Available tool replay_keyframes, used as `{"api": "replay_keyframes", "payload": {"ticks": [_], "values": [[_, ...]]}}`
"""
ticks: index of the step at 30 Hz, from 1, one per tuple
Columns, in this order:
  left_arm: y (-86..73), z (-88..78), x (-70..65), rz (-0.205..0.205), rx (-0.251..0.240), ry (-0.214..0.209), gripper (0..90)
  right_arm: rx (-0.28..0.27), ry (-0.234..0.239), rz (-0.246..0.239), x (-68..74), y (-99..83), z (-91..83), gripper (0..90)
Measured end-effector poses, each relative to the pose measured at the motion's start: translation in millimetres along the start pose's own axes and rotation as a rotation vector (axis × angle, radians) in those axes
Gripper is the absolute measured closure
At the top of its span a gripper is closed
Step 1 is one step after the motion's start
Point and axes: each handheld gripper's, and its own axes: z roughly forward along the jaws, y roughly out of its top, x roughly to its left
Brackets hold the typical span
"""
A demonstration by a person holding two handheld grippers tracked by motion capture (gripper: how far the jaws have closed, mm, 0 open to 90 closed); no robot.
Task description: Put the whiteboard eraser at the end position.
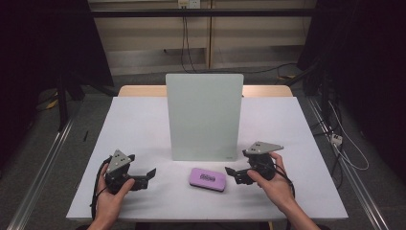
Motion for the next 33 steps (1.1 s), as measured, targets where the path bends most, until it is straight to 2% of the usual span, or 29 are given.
{"api": "replay_keyframes", "payload": {"ticks": [10, 14, 17, 22, 26, 30, 32, 33], "values": [[-0.3, -1.0, 0.4, -0.005, -0.011, 0.009, 5.3, -0.032, -0.083, 0.052, -15.0, -16.5, -22.6, 7.1], [0.1, -1.8, 0.5, -0.006, -0.014, 0.019, 5.3, -0.052, -0.103, 0.084, -20.6, -23.0, -30.4, 6.9], [-0.1, -1.9, 1.1, -0.019, -0.022, 0.024, 5.3, -0.057, -0.137, 0.101, -23.8, -29.5, -36.0, 7.0], [-0.4, -1.9, 1.4, -0.019, -0.022, 0.025, 5.3, -0.059, -0.153, 0.112, -25.3, -40.7, -40.8, 7.0], [-0.3, -2.8, 1.8, -0.022, -0.027, 0.031, 5.3, -0.089, -0.177, 0.126, -27.9, -49.3, -49.3, 7.2], [-0.3, -2.5, 1.7, -0.021, -0.027, 0.033, 5.3, -0.104, -0.177, 0.150, -29.7, -61.5, -55.6, 7.4], [0.5, -2.5, 1.8, -0.016, -0.026, 0.030, 5.3, -0.086, -0.162, 0.149, -29.8, -65.1, -58.1, 7.6], [0.8, -2.5, 1.3, -0.018, -0.030, 0.030, 5.3, -0.085, -0.170, 0.142, -29.7, -66.0, -58.8, 7.6]]}}
